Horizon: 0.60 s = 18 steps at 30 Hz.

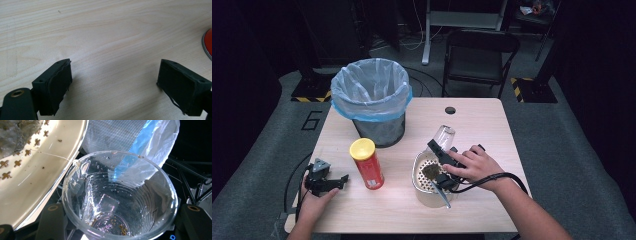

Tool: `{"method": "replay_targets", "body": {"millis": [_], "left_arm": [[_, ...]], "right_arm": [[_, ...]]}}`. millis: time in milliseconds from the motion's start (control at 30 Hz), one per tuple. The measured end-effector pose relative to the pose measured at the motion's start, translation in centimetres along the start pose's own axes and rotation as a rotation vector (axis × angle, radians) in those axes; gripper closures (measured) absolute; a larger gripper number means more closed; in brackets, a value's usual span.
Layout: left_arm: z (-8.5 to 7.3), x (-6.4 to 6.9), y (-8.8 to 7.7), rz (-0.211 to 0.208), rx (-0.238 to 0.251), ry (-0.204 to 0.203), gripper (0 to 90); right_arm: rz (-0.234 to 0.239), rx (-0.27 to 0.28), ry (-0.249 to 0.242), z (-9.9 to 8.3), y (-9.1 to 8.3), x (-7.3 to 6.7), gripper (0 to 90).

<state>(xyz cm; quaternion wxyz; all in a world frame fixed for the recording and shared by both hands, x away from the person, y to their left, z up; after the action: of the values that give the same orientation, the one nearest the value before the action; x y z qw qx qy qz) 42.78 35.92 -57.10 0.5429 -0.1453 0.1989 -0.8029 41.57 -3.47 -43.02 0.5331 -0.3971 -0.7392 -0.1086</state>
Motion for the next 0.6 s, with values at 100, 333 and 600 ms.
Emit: {"method": "replay_targets", "body": {"millis": [100, 333, 600], "left_arm": [[0.00, 0.00, 0.00, 0.000, -0.001, 0.001, 12.0], [0.00, 0.00, 0.00, 0.000, 0.000, 0.000, 12.0], [0.00, 0.00, 0.00, 0.000, 0.000, 0.000, 11.9]], "right_arm": [[0.017, 0.007, 0.005, -0.04, -0.15, 0.00, 35.9], [-0.013, 0.005, 0.009, -0.17, -0.39, 0.33, 35.9], [-0.061, 0.006, 0.041, -0.07, -0.47, 0.59, 35.8]]}}
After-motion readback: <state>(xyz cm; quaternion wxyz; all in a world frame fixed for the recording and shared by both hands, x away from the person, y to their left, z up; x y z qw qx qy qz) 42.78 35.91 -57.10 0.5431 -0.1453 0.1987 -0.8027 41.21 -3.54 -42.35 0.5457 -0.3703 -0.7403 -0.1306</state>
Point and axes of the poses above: each handheld gripper's, and its own axes: y roughly forward along the jaws, z roughly out of its top, x roughly to its right, the point moved 6 cm from there along y, roughly forward along the jaws, and after that the axes turned 14 degrees about x, right-handed, at the moved point
